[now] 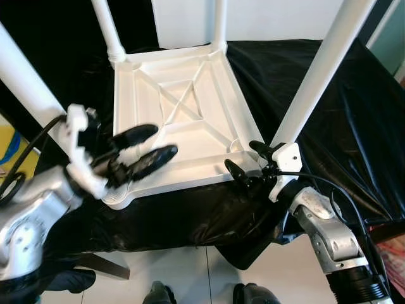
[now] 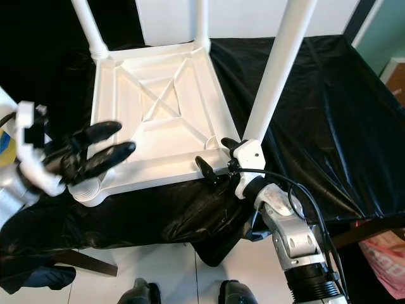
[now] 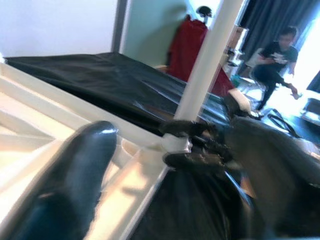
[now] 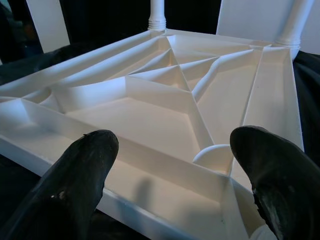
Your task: Building children table
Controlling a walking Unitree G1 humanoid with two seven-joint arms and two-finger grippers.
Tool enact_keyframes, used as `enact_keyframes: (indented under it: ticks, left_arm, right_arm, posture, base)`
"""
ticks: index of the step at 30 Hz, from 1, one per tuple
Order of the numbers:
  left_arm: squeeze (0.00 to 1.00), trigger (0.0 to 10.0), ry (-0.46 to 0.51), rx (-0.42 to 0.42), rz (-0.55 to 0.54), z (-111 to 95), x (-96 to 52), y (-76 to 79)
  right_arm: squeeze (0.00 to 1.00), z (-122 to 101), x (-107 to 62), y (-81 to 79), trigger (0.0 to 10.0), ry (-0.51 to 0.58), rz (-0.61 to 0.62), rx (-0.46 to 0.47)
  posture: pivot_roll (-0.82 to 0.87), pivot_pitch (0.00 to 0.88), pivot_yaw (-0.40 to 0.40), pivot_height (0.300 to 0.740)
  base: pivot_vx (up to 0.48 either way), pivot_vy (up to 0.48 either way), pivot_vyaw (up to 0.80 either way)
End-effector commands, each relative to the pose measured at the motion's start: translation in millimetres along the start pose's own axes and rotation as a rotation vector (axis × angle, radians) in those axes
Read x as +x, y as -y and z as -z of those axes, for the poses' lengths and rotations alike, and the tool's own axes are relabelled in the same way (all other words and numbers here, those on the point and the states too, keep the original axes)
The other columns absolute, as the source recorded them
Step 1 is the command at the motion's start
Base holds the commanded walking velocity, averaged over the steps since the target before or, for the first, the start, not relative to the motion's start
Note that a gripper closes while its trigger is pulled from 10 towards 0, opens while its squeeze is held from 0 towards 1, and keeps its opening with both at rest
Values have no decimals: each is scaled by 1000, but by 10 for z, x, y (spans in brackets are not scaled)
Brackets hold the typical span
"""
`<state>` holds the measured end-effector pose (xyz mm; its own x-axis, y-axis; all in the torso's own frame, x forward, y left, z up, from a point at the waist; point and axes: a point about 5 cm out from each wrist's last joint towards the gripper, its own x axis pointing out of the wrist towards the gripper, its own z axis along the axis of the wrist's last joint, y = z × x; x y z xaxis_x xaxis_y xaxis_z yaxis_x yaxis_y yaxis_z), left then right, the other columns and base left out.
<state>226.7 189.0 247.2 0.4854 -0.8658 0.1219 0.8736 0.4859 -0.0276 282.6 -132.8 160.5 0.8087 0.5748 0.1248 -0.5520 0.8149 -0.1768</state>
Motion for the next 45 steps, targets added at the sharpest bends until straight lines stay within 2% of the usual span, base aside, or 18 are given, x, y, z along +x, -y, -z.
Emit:
enact_keyframes:
  ticks: [1, 5, 6, 8, 9, 11, 13, 14, 15, 18, 20, 23, 35, 36, 39, 41, 44, 45]
  left_arm:
    - [0, 10000, -8, -20, -71, 1, -163, -67]
    - [0, 10000, -22, -40, -70, 32, -235, -47]
    - [0, 10000, -61, -57, -86, 91, -368, -29]
    - [0, 10000, -61, -57, -86, 91, -368, -29]
    - [0, 10000, -89, -69, -99, 128, -461, -14]
    - [0, 10000, -89, -69, -99, 128, -461, -14]
    - [0, 10000, -150, -93, -165, 204, -678, -7]
    - [0, 10000, -150, -93, -165, 204, -678, -7]
    - [0, 10000, -166, -105, -190, 228, -756, -12]
    - [0, 10000, -166, -105, -190, 228, -756, -12]
    - [0, 10000, -186, -121, -238, 243, -894, -35]
    - [0, 10000, -200, -125, -260, 236, -973, -46]
    - [0, 10000, -230, -121, -308, 187, -1197, -75]
    - [0, 10000, -244, -122, -341, 190, -1294, -118]
    - [0, 10000, -254, -118, -382, 192, -1392, -181]
    - [0, 10000, -207, -45, -581, 144, -1565, -534]
    - [0, 10000, -207, -45, -581, 144, -1565, -534]
    - [0, 10000, -158, 23, -721, 89, -1620, -804]
  right_arm:
    - [0, 128, -150, 234, 10000, -72, 117, 3]
    - [0, 129, -135, 243, 10000, -71, 114, 2]
    - [0, 127, -110, 259, 10000, -69, 113, -2]
    - [0, 127, -110, 259, 10000, -69, 113, -2]
    - [0, 126, -93, 270, 10000, -68, 113, -6]
    - [0, 126, -93, 270, 10000, -68, 113, -6]
    - [0, 118, -59, 289, 10000, -60, 113, -8]
    - [0, 118, -59, 289, 10000, -60, 113, -8]
    - [0, 121, -47, 281, 10000, -58, 108, -8]
    - [0, 121, -47, 281, 10000, -58, 108, -8]
    - [0, 132, -15, 241, 10000, -53, 89, 1]
    - [0, 135, 5, 209, 10000, -48, 77, 8]
    - [0, 165, 19, 147, 10000, -48, 52, 19]
    - [0, 172, 21, 137, 10000, -48, 46, 21]
    - [0, 178, 23, 129, 10000, -49, 41, 24]
    - [0, 186, 44, 113, 10000, -47, 32, 45]
    - [0, 186, 44, 113, 10000, -47, 32, 45]
    - [0, 185, 69, 73, 10000, -45, 17, 57]
  posture:
    - [-14, 152, -10, 740]
    - [-10, 150, -11, 740]
    - [-9, 148, -10, 740]
    - [-9, 148, -10, 740]
    - [-9, 148, -10, 740]
    - [-9, 148, -10, 740]
    - [-2, 145, -11, 740]
    - [-2, 145, -11, 740]
    - [-1, 141, -10, 740]
    - [-1, 141, -10, 740]
    - [10, 135, -7, 740]
    - [11, 134, -7, 740]
    - [22, 140, -7, 740]
    - [23, 141, -7, 740]
    - [25, 141, -8, 740]
    - [32, 141, -24, 740]
    - [32, 141, -24, 740]
    - [30, 140, -28, 740]
  base:
    - [0, 0, 0]
    - [0, 0, 0]
    - [0, 0, 0]
    - [0, 0, 0]
    - [0, 0, 0]
    - [0, 0, 0]
    - [0, 0, 0]
    - [0, 0, 0]
    - [0, 0, 0]
    - [0, 0, 0]
    - [0, 0, 0]
    - [0, 0, 0]
    - [0, 0, 0]
    - [0, 0, 0]
    - [0, 0, 0]
    - [0, 0, 0]
    - [0, 0, 0]
    - [0, 0, 0]
